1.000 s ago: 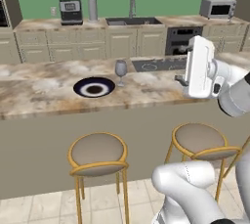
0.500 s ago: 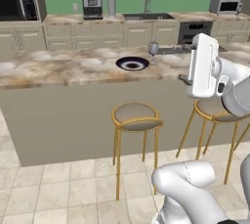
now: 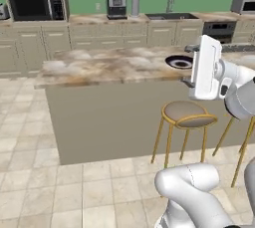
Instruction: Retrieve the wine glasses from the counter and place one next to each plate.
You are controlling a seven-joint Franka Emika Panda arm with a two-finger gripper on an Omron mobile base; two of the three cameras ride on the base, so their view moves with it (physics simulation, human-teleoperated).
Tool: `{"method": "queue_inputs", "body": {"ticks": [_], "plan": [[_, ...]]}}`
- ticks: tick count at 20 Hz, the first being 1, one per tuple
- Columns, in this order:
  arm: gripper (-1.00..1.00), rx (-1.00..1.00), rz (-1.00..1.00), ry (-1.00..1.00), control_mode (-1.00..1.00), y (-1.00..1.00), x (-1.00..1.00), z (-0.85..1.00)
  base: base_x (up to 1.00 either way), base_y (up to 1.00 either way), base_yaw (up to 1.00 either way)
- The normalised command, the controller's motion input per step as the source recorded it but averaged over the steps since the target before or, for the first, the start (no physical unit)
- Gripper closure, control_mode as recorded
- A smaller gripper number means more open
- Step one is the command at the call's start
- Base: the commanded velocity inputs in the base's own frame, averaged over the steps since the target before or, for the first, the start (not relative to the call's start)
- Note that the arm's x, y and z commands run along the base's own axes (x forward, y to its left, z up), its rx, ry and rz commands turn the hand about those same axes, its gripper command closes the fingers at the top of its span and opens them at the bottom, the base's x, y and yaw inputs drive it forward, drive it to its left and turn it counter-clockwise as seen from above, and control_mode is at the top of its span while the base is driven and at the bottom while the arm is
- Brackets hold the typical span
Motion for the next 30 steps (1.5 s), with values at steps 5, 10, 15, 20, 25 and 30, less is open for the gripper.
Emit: {"method": "queue_inputs", "body": {"ticks": [5,10,15,20,25,30], "plan": [[-1.0,0.0,0.0,0.0,1.0,0.0,0.0,0.0,0.24,1.0,-0.02],[-1.0,0.0,0.0,0.0,1.0,0.0,0.0,0.0,0.41,1.0,-0.04],[-1.0,0.0,0.0,0.0,1.0,0.0,0.0,0.0,0.74,1.0,-0.09],[-1.0,0.0,0.0,0.0,1.0,0.0,0.0,0.0,1.0,1.0,-0.19],[-1.0,0.0,0.0,0.0,1.0,0.0,0.0,0.0,1.0,1.0,-0.2],[-1.0,0.0,0.0,0.0,1.0,0.0,0.0,0.0,1.0,1.0,-0.23]]}}
